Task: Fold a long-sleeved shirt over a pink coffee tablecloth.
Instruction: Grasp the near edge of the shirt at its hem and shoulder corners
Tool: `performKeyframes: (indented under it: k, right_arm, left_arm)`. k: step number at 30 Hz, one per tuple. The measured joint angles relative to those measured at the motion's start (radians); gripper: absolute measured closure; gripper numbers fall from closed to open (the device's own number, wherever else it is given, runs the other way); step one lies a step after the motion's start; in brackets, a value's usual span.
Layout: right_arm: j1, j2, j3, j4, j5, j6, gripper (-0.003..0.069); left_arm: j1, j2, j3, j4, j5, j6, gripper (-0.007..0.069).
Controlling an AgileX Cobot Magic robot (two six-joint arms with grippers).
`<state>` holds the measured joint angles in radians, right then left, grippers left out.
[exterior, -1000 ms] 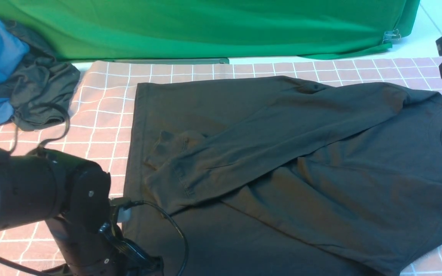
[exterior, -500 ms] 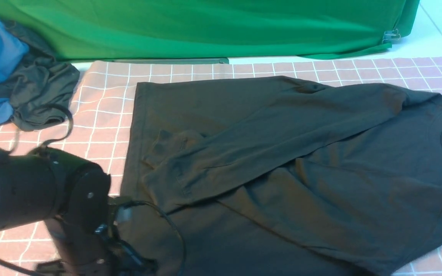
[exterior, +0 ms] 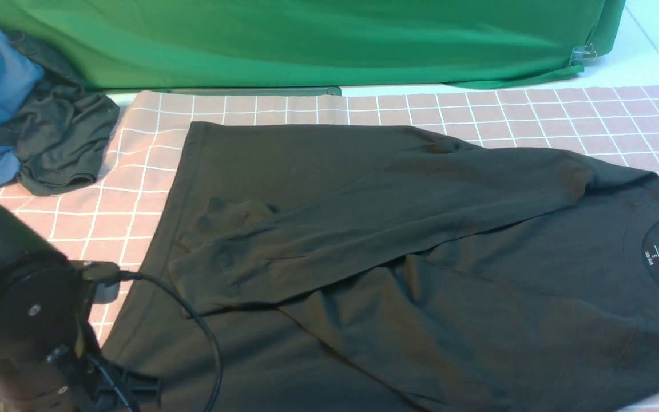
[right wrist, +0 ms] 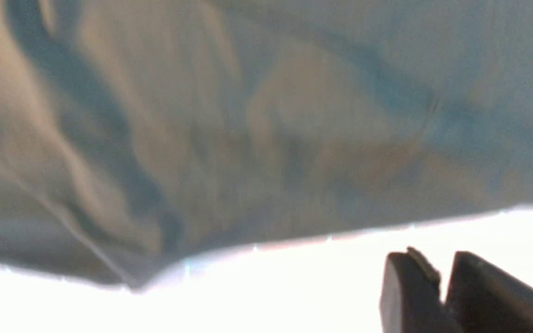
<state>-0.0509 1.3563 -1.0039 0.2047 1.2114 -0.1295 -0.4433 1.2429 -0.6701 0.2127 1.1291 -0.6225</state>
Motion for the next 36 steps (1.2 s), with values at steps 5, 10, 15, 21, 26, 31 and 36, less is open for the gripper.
performKeyframes:
  k: [5,10,15,21,26,31,36]
  right_arm:
    - [0.130,-0.021,0.190,-0.002,-0.080,-0.049,0.0386]
    - [0.270,-0.021,0.308,-0.059,-0.229,-0.006,0.0279]
    - [0.293,-0.018,0.343,-0.117,-0.332,0.123,0.0093]
    - [0.381,-0.017,0.343,-0.076,-0.388,0.000,0.0067]
    - [0.443,0.006,0.343,-0.110,-0.405,-0.040,0.0067]
    - [0.446,0.090,0.343,-0.116,-0.412,-0.083,0.0067]
    - [0.446,0.172,0.344,-0.122,-0.434,-0.118,0.0067]
  left_arm:
    - [0.106,-0.003,0.054,-0.022,-0.012,0.016,0.0579]
    - [0.240,-0.005,0.057,-0.044,-0.020,0.056,0.0579]
    - [0.317,-0.005,0.057,-0.107,-0.052,0.106,0.0579]
    - [0.325,-0.006,0.057,-0.170,-0.099,0.159,0.0579]
    - [0.325,-0.006,0.057,-0.174,-0.106,0.165,0.0579]
    - [0.325,-0.006,0.057,-0.186,-0.106,0.173,0.0579]
    - [0.325,-0.006,0.057,-0.190,-0.108,0.178,0.0579]
